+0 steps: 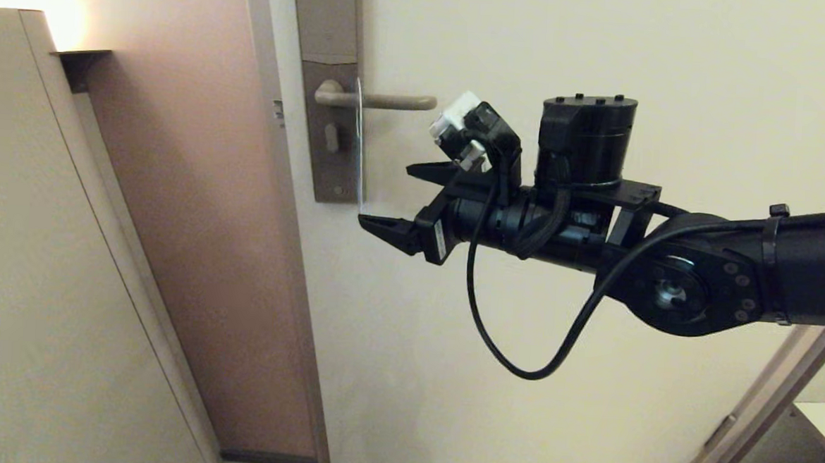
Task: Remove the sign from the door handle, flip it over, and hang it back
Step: Hang the sign back with the other side facing out
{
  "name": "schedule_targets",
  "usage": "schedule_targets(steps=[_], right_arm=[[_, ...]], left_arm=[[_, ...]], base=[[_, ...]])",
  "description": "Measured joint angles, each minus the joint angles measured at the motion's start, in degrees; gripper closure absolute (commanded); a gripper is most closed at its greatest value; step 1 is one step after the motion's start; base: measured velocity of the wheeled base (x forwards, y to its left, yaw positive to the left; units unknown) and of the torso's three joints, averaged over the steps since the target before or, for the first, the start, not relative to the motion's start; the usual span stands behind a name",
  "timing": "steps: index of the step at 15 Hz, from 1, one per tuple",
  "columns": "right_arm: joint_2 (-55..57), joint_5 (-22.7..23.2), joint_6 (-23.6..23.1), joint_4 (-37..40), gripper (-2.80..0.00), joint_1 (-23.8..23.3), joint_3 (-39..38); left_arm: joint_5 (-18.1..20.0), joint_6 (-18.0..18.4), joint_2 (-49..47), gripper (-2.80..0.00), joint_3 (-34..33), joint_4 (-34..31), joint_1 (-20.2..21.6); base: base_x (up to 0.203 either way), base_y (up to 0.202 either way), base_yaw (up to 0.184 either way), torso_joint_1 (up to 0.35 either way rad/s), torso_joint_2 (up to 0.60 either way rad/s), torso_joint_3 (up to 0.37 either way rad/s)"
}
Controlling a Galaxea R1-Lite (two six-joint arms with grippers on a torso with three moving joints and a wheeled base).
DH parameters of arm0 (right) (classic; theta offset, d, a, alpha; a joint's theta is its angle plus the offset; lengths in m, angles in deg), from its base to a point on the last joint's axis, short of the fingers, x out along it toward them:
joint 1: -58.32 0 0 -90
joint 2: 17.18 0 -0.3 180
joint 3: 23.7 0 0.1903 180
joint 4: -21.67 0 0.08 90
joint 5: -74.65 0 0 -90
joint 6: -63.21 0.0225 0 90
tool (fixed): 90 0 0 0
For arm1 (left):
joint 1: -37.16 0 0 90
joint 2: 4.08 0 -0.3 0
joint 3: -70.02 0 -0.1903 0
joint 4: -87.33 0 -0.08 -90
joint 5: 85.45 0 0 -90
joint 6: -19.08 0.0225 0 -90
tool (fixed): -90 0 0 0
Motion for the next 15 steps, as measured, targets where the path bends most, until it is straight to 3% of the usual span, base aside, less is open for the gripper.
schedule_targets(steps=[5, 6, 15], right_arm=[[-1.0, 0.1, 0.0, 0.0, -2.8, -1.3, -1.3], [-1.2, 0.1, 0.0, 0.0, 0.0, -1.4, -1.4], [-2.7, -0.2, -0.3, -0.2, 0.0, -1.8, -2.4]], left_arm=[[0.1, 0.0, 0.0, 0.0, 0.0, 0.0, 0.0], [0.1, 0.0, 0.0, 0.0, 0.0, 0.0, 0.0], [0.0, 0.0, 0.0, 0.0, 0.0, 0.0, 0.0]], base=[[0.0, 0.0, 0.0, 0.0, 0.0, 0.0], [0.0, 0.0, 0.0, 0.0, 0.0, 0.0], [0.0, 0.0, 0.0, 0.0, 0.0, 0.0]])
